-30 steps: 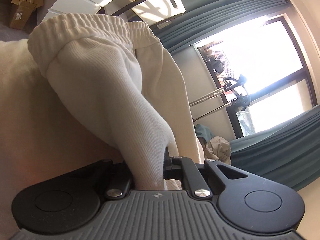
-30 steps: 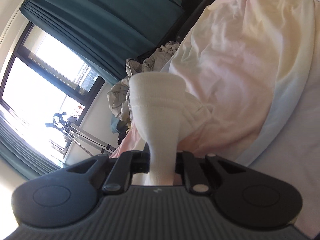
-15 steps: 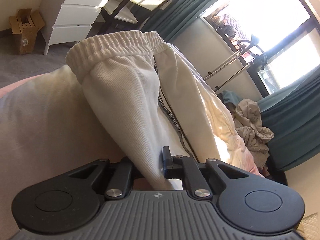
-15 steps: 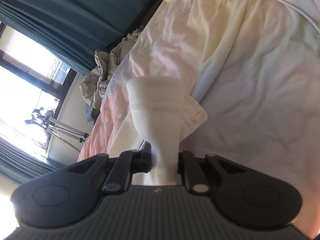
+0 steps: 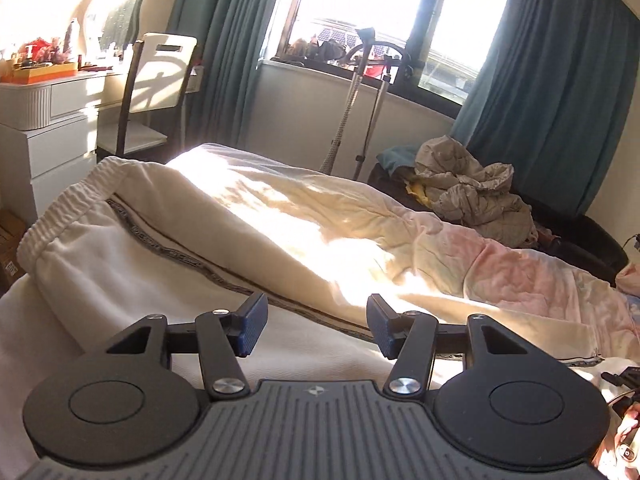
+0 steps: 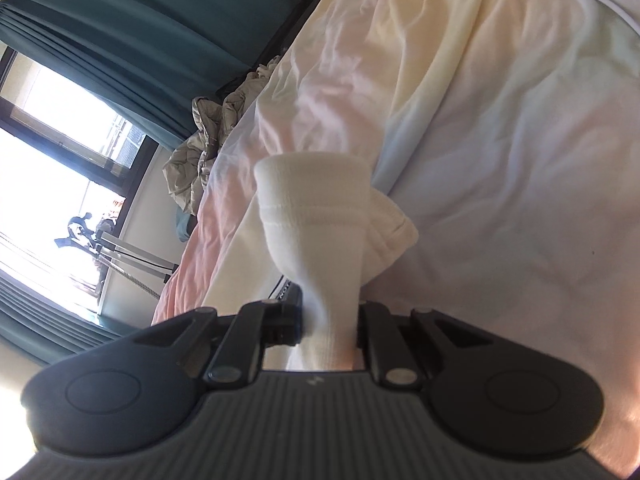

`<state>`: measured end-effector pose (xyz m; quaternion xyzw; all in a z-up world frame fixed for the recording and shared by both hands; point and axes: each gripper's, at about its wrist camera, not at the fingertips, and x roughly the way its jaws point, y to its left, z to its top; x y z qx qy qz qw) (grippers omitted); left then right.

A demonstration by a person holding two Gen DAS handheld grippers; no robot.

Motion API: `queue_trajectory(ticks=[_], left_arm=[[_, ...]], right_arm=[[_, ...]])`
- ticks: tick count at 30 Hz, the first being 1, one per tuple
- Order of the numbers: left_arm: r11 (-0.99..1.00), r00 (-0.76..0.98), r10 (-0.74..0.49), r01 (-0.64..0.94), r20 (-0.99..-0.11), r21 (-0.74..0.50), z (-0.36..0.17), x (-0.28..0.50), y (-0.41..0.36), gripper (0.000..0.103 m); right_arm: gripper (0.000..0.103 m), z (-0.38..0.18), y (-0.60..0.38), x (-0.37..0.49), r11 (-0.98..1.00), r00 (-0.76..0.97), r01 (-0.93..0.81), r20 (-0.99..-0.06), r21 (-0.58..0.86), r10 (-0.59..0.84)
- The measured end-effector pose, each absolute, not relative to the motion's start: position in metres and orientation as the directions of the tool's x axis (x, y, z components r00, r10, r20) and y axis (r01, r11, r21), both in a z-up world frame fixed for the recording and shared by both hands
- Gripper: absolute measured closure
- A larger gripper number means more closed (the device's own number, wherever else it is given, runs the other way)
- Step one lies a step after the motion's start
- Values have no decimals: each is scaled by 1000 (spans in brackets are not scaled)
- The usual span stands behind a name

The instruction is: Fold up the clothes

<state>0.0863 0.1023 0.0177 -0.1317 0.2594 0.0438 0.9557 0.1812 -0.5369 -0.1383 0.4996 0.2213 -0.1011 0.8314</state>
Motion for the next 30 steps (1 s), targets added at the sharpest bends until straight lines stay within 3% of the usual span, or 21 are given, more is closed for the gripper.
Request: queue_trajectory(ticks=[9,16,20,23,30], left_arm=[[993,786,-26,-50,-617,-107,-59,149,24,43],[999,781,24,-41,-624,-13,-84,155,17,43],[1000,784,27,-23,-620,15,-84,156,16,43],[999,780,-1,-28,-626,-36,-79,158,22,43],[995,790,3,-63,-613,-76,-62,155,40,41]], right_arm=[[91,-137,-533,185,505,886,378,-461,776,44],[91,-113,-514,190,603,893,372,-450,706,-24],[91,-76,-477,190,727,926,312,-368,611,-89],[91,-45,-440,188,810,955,231,-283,540,-84],[91,-4,-306,177,946,985,-53,-141,320,102]])
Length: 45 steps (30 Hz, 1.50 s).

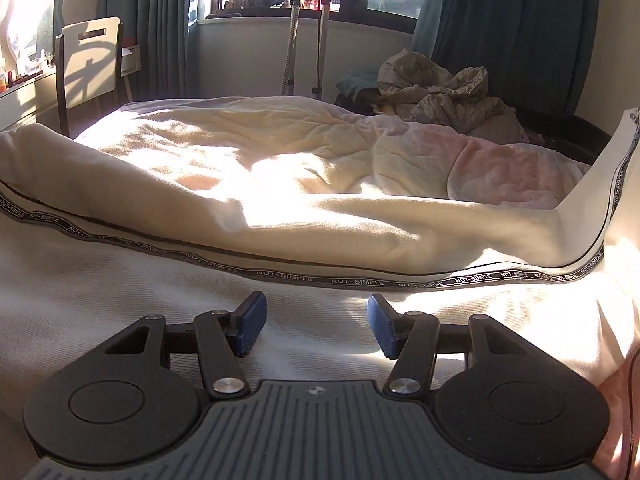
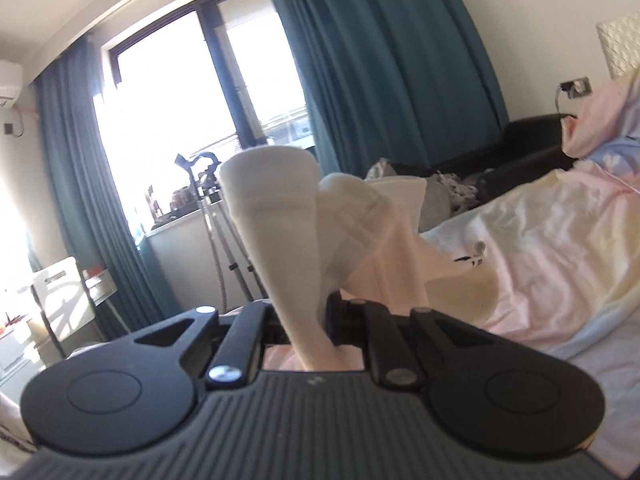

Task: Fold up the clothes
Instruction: 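Lay the cuff onto the folded pants with the right gripper and release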

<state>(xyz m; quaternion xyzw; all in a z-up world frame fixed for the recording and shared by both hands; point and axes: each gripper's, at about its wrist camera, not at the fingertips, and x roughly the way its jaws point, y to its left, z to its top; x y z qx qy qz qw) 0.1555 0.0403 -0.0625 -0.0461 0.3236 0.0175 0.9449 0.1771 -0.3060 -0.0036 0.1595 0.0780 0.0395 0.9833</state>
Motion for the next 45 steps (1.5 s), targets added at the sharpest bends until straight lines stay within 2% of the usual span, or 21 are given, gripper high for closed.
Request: queue_trajectory(ticks=[3,6,8,12,17,19,23,26,30,33,35,39,43,45], left_arm=[[992,796,17,-88,-605,-89,-56,154,51,40],[987,801,33,-120,-597,-106,-50,152,64,40],[982,804,32,-135,-594,-130,-46,150,73,40],[973,813,28,-156,-582,-171,-41,149,86,40],[966,836,22,-159,-549,-203,-35,148,97,40],[961,853,9,-152,-522,-233,-32,144,102,40],[955,892,-18,-118,-451,-273,-27,135,106,36],[961,901,-65,-59,-429,-270,-27,134,97,35],[968,906,-129,25,-404,-251,-28,130,82,34],[978,907,-152,79,-393,-195,-30,126,68,33],[983,904,-153,98,-400,-155,-34,124,60,33],[999,883,-49,39,-467,-29,-55,130,43,33],[999,863,30,-9,-505,44,-71,139,38,32],[1000,853,28,-24,-521,14,-73,143,43,31]], right_arm=[[91,-18,-235,167,952,952,-208,-178,224,250],[91,-55,-182,161,929,876,-336,-312,152,368],[91,-76,-161,158,924,841,-367,-387,106,378],[91,-95,-138,152,919,822,-394,-441,18,361],[91,-68,-127,142,899,844,-438,-343,5,413],[91,-70,-118,135,879,823,-476,-346,15,451],[89,-96,-95,130,847,769,-532,-429,-17,474],[83,-96,-96,133,845,751,-535,-457,4,477],[51,-79,-112,119,835,719,-545,-470,76,512],[47,-65,-137,101,832,706,-532,-461,156,538],[44,-52,-166,91,836,723,-492,-419,245,549],[35,-38,-221,93,884,829,-336,-342,325,442],[32,-59,-247,130,954,862,-188,-426,236,275],[32,-78,-257,148,958,847,-142,-470,249,247]])
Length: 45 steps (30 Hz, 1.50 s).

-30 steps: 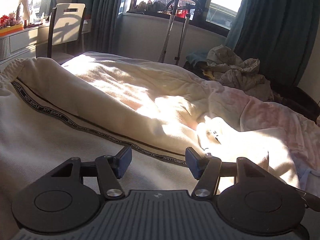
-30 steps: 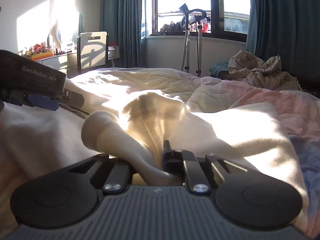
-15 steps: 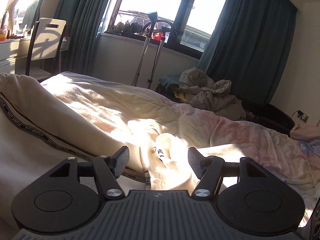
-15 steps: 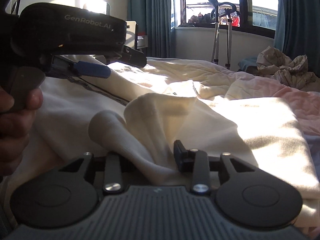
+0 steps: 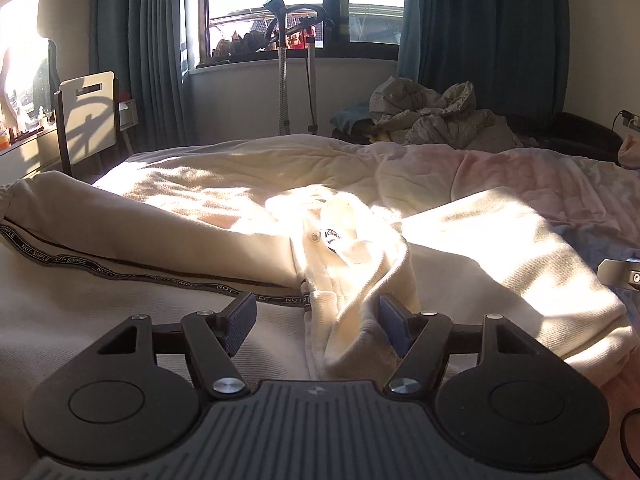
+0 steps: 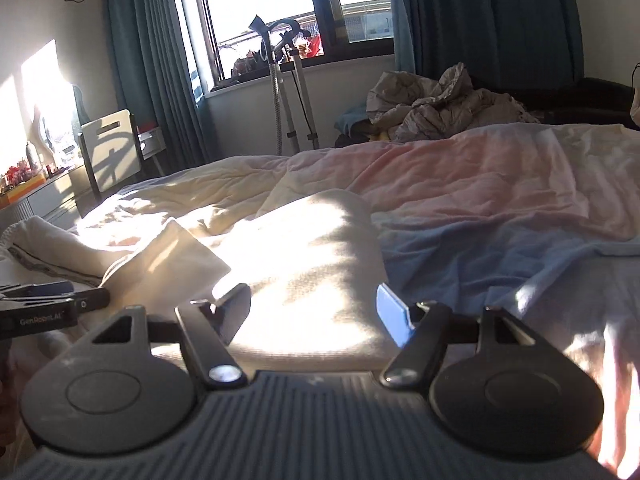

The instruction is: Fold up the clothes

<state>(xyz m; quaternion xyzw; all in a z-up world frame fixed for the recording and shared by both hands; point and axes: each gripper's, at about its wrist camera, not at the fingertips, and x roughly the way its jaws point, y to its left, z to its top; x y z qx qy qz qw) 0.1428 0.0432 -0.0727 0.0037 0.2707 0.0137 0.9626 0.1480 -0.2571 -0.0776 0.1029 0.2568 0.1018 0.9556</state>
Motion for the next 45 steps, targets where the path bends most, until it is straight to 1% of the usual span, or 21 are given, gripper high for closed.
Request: queue_trajectory(ticks=[2,6,9,11,13,15,18,20,22,24,26,28,30,31,32,33,36,38,40,42,45], left_arm=[[999,843,23,-44,-538,-26,-75,146,50,28],[993,827,0,-68,-562,-100,-78,148,62,28],[994,829,8,-69,-559,-89,-77,147,61,28],[994,830,11,-70,-558,-84,-77,146,60,28],[994,829,11,-72,-559,-87,-77,146,61,28],[993,827,9,-76,-562,-95,-78,146,61,28],[993,825,11,-78,-565,-94,-79,147,61,28],[992,825,9,-77,-565,-96,-80,147,61,28],[992,825,7,-75,-564,-98,-80,148,60,28],[993,825,6,-72,-565,-95,-80,148,59,28],[994,824,8,-70,-566,-88,-79,148,58,28],[994,826,7,-69,-564,-88,-78,147,59,28],[993,829,7,-70,-560,-91,-78,146,59,28],[993,831,7,-71,-556,-94,-78,145,60,28],[992,834,6,-73,-551,-100,-77,144,60,28],[991,838,5,-75,-545,-106,-76,142,60,28],[990,860,4,-76,-511,-120,-67,131,62,28],[989,876,12,-82,-482,-125,-59,122,63,28],[989,890,25,-89,-456,-120,-51,117,64,28],[987,900,80,-131,-429,-91,-41,115,62,28],[987,887,107,-149,-448,-59,-30,124,56,28]], right_arm=[[32,-95,-270,160,933,821,-105,-500,344,277],[31,-117,-291,164,858,789,-51,-507,511,348],[30,-131,-306,170,771,759,-13,-495,637,422],[29,-130,-307,172,752,751,-12,-491,659,442],[30,-117,-307,168,723,773,-50,-432,689,465],[31,-98,-306,160,688,805,-151,-315,710,502],[31,-82,-305,152,573,800,-291,-133,766,585],[30,-88,-304,154,574,806,-244,-166,782,569],[30,-102,-307,159,597,807,-146,-255,789,533],[30,-122,-312,163,627,787,-31,-368,778,496],[33,-137,-311,168,652,766,17,-428,758,479],[33,-138,-309,168,655,769,22,-432,755,472],[32,-135,-306,167,629,775,13,-405,778,485],[34,-133,-305,166,613,778,8,-390,790,492],[46,-127,-303,165,614,789,-2,-376,789,486],[62,-121,-302,163,620,801,-13,-363,785,476],[74,-106,-298,162,649,821,-2,-370,761,435],[76,-94,-296,159,675,837,-10,-364,738,410],[77,-80,-297,154,677,853,-34,-331,735,403],[78,-64,-298,149,691,868,-68,-298,720,396],[78,-38,-302,138,725,892,-123,-245,678,381]])
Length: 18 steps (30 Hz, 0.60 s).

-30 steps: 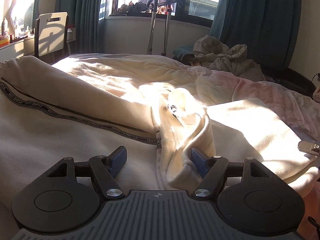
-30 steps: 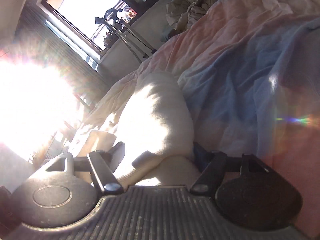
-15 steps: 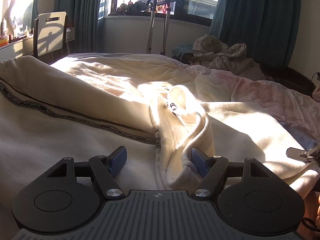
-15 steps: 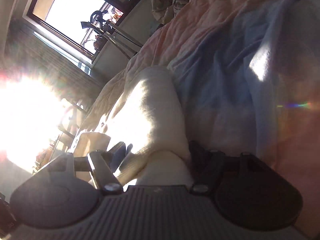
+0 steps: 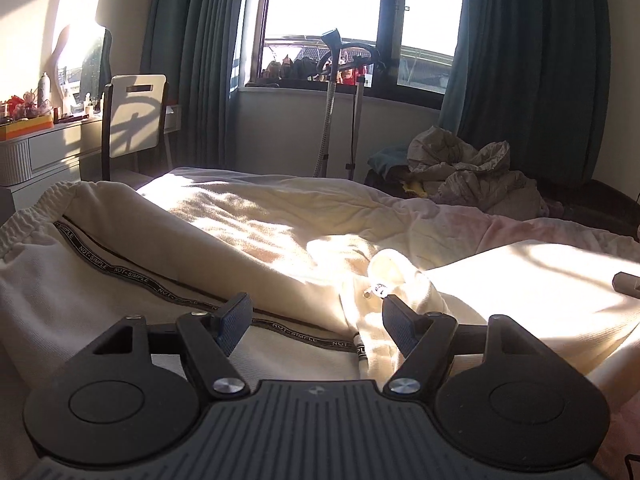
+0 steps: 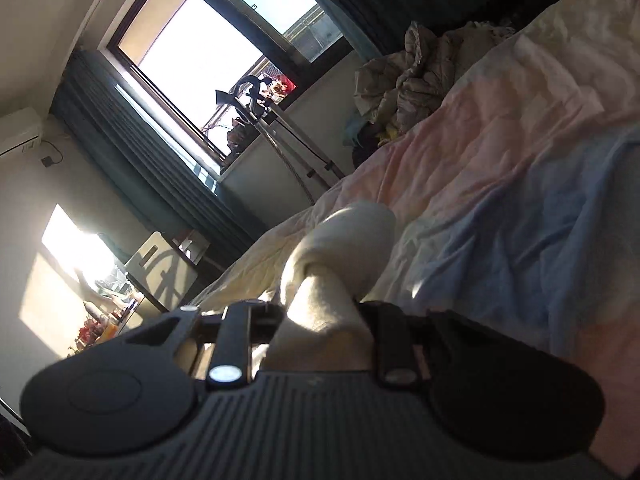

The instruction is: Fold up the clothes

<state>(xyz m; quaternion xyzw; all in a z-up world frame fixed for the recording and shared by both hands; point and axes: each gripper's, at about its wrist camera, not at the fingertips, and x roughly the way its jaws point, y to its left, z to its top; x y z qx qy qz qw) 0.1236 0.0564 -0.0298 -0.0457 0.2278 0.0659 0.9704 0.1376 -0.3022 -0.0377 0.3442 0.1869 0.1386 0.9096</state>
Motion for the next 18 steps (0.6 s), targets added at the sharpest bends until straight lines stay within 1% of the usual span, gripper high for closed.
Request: queue_trajectory(ticks=[2,4,8,12,14,18], left_arm=[[987,871,105,-150,-480,-56,-29,133,49,28],[991,858,104,-134,-504,-25,-30,142,32,28],[999,848,42,-50,-528,-1,-36,152,-16,28],[997,835,-36,64,-550,32,-51,162,-83,28],[992,831,-72,116,-551,45,-59,164,-114,28],[979,817,-144,200,-558,40,-76,166,-155,28]], right_arm=[[78,-21,-310,133,731,907,-149,-203,666,369],[78,-5,-323,130,734,920,-164,-166,659,354],[78,19,-354,115,748,949,-177,-91,639,302],[78,30,-393,100,742,970,-173,-20,647,244],[78,33,-410,93,751,978,-164,7,640,208],[78,33,-432,85,789,989,-131,25,600,146]])
